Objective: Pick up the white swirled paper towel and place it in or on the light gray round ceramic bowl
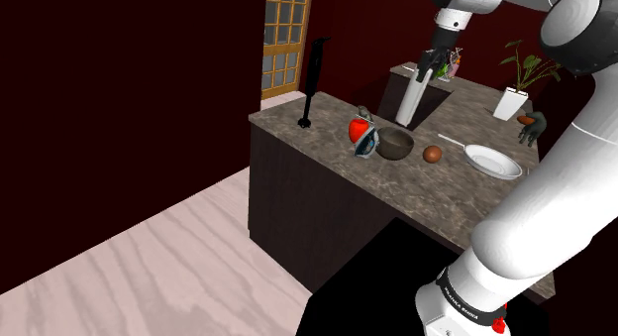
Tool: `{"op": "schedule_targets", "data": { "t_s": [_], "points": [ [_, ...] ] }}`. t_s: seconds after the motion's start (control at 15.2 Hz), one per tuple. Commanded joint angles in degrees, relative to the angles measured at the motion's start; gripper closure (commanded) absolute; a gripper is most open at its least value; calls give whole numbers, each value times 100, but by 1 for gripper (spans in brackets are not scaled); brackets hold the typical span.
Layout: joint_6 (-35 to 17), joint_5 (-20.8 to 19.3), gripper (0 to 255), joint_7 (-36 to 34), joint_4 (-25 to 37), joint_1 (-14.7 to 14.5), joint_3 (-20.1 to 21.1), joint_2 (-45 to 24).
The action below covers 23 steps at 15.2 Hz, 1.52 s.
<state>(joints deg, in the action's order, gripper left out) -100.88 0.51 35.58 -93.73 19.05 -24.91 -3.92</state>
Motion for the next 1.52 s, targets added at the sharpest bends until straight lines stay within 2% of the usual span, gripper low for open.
{"op": "schedule_targets", "data": {
  "t_s": [0.0, 0.73, 1.25, 1.32, 1.45],
  "points": [
    [-163, -4, 255, 6, -168, 3, -3, 10],
    [-1024, 7, 255, 2, -1009, -4, 4, -13],
    [-1024, 7, 255, 2, -1009, -4, 4, -13],
    [-1024, 7, 0, 2, -1009, -4, 4, -13],
    [-1024, 7, 0, 2, -1009, -4, 4, -13]
  ]
}}
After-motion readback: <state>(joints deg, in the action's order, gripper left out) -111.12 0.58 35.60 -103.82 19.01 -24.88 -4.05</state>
